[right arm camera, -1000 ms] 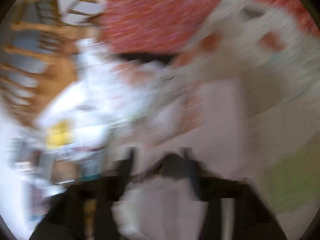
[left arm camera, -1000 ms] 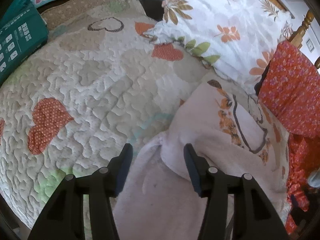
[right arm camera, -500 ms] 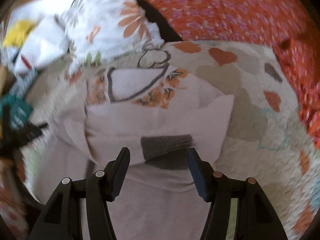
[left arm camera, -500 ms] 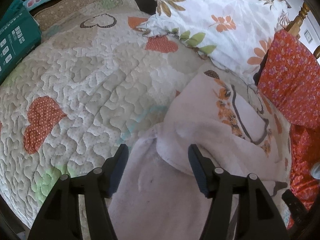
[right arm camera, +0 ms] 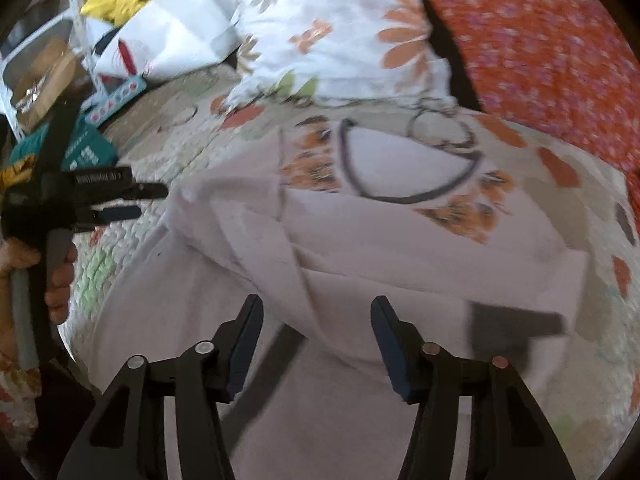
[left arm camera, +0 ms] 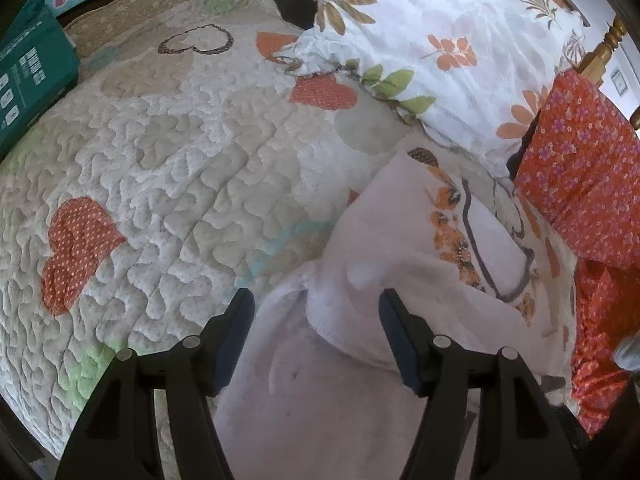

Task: Fold small clothes

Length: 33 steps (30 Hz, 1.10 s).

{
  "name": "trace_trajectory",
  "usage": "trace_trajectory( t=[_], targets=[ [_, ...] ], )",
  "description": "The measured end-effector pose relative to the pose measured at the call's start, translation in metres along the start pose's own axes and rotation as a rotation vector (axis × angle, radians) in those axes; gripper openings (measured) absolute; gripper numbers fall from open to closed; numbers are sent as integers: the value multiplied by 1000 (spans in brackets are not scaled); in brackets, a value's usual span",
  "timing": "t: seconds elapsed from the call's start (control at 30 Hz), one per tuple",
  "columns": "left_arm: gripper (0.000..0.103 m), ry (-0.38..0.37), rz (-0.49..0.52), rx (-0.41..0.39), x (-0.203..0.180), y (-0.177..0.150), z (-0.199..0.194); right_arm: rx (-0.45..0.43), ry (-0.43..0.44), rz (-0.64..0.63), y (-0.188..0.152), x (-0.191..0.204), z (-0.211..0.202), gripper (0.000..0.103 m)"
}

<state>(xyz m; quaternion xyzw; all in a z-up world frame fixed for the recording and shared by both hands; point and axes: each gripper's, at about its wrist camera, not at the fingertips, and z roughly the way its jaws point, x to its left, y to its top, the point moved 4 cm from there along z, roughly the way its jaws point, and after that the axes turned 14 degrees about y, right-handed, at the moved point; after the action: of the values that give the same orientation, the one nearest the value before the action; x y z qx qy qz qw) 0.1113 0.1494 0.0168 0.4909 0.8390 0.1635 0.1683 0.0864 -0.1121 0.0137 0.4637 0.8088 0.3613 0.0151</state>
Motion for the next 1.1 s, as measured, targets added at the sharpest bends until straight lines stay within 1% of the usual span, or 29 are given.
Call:
trace_trajectory(
  t=[0.03, 0.07, 0.1, 0.2, 0.27, 0.3, 0.33, 0.4, 0.43, 0.5, 0.53, 0.57, 0.6, 0.63, 0.67, 0.7, 0.73, 0.77, 0.8, 0.87, 0.93, 0.97, 1.0, 1.1],
  targets=[
    [64, 2, 3, 5, -1, 0, 1, 28, -5, -8, 2, 3, 12, 41],
    [64, 0, 4, 12, -1, 1, 1, 65, -1, -4, 4, 4, 24, 17],
    [64, -8, 4, 21, -2, 2, 2, 84, 11, 6, 4, 4, 28, 4],
    [64, -26, -5, 36, -1, 3, 3, 39, 51, 50, 15, 1, 18, 3],
    [65, -19, -6, 39, 0, 2, 5, -6, 37, 91, 29, -8, 6, 3],
    [65, -14, -8, 43, 2, 2, 7, -22, 3, 101, 38, -15, 2, 3],
    [65, -11, -12, 50, 4, 2, 9, -31, -50, 121, 50, -27, 1, 3],
    [65, -4, -25, 63, 8, 2, 13, -38, -94, 167, 64, -45, 3, 3],
    [65, 1, -29, 66, 10, 2, 14, -29, -125, 201, 71, -59, 9, 3],
    [65, 14, -32, 74, 13, 2, 17, 31, -212, 249, 76, -84, 21, 4],
    [65, 15, -32, 78, 15, 2, 18, 38, -237, 262, 76, -90, 19, 4],
    [65, 12, -33, 82, 16, 2, 18, 23, -237, 272, 77, -94, 12, 4],
    [65, 8, -34, 84, 18, 2, 17, -10, -218, 285, 77, -97, -1, 4],
    [65, 4, -36, 84, 19, 2, 16, -37, -203, 301, 74, -100, -18, 8],
    [65, 3, -38, 84, 21, 3, 15, -57, -202, 312, 69, -103, -36, 24],
    [65, 3, -43, 82, 23, 4, 15, -69, -208, 315, 65, -106, -47, 33],
    [66, 1, -52, 83, 25, 5, 14, -91, -227, 316, 55, -109, -64, 48],
    [66, -3, -63, 85, 27, 5, 13, -100, -239, 317, 46, -111, -75, 52],
    [67, -8, -71, 87, 28, 5, 13, -95, -242, 322, 31, -114, -86, 53],
    [68, -13, -72, 84, 27, 5, 11, -80, -233, 331, 10, -117, -94, 54],
    [68, -9, -58, 78, 25, 3, 9, -65, -223, 330, -11, -116, -93, 56],
    [68, -9, -53, 78, 24, 2, 9, -50, -224, 325, -20, -115, -89, 58],
    [68, -7, -47, 77, 23, 1, 9, -40, -232, 319, -26, -115, -88, 59],
    [68, 5, -35, 78, 23, -1, 10, -6, -326, 251, -37, -117, -67, 59]
  ],
)
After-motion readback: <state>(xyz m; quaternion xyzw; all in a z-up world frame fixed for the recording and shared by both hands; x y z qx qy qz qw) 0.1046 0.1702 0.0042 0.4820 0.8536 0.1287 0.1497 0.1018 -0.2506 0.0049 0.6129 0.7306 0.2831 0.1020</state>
